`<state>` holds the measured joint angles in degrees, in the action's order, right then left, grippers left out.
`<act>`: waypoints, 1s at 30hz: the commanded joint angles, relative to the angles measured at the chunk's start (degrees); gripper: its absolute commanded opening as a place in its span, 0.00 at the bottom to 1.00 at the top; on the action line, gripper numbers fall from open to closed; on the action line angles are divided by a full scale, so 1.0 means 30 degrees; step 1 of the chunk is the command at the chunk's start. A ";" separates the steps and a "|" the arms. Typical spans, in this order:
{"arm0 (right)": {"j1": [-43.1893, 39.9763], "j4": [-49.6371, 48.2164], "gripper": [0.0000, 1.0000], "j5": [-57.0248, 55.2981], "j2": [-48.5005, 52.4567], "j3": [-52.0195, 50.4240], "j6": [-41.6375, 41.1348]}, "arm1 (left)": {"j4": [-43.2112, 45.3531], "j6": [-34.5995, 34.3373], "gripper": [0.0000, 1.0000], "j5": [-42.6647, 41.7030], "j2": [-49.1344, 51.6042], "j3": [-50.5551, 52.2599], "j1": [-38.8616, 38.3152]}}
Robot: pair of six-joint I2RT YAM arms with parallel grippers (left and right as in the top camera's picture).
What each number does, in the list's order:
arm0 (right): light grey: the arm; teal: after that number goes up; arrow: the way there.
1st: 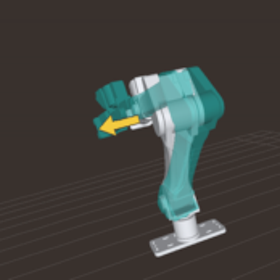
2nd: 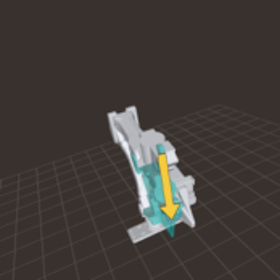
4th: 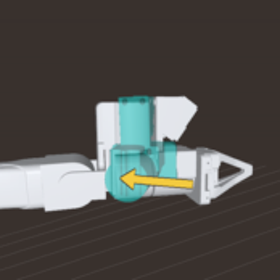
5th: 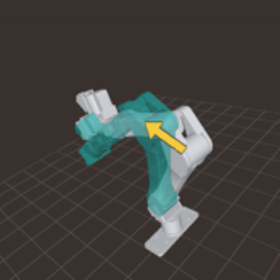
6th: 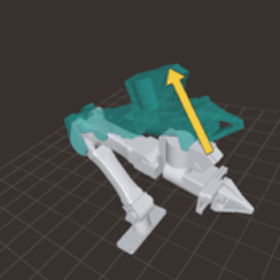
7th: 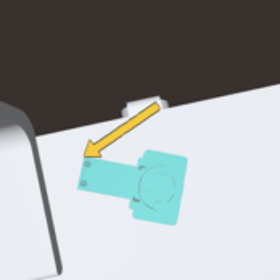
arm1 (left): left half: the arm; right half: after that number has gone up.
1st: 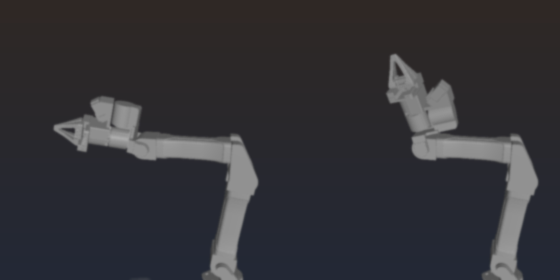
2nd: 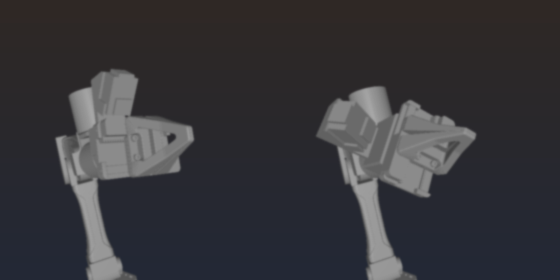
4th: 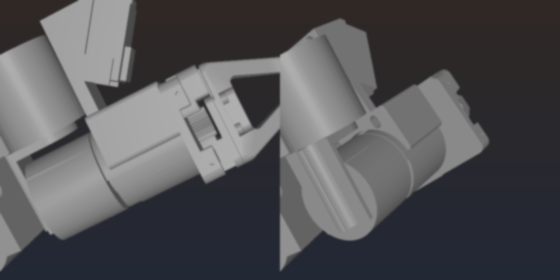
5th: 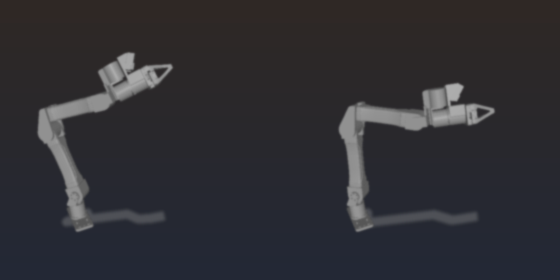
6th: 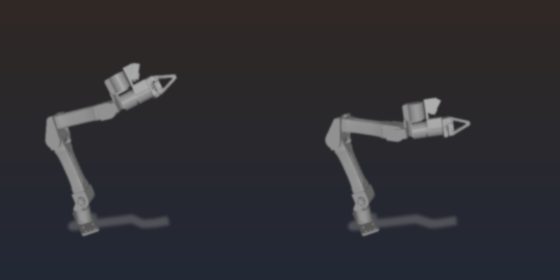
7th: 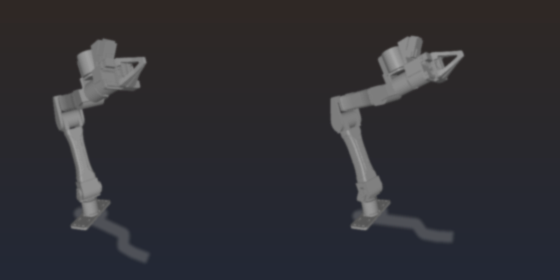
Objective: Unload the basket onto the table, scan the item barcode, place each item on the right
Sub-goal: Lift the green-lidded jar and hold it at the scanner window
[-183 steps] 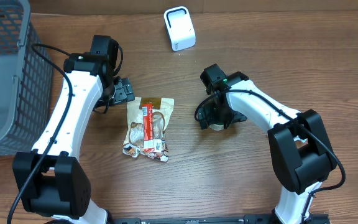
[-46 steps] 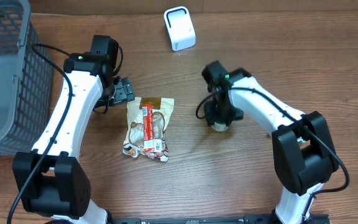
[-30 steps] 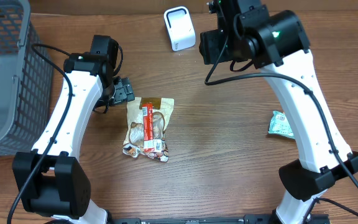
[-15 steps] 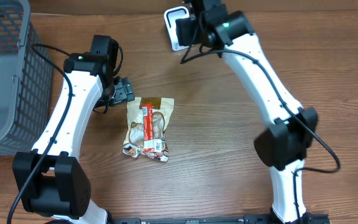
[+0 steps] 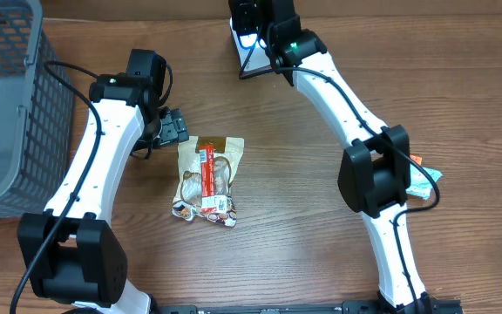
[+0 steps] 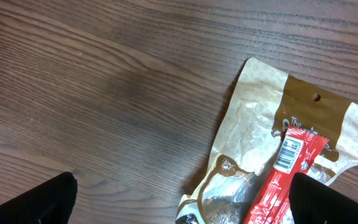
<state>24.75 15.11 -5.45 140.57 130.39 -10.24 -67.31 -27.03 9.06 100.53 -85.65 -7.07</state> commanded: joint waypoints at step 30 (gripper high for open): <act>-0.1013 -0.6054 0.04 0.0648 0.3351 -0.0452 -0.4167 | 0.0029 0.0007 1.00 0.0117 0.0029 -0.0270 -0.0029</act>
<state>21.65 -1.98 -3.79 150.56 129.67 -22.41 -67.31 -27.03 9.06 100.53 -85.65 -7.07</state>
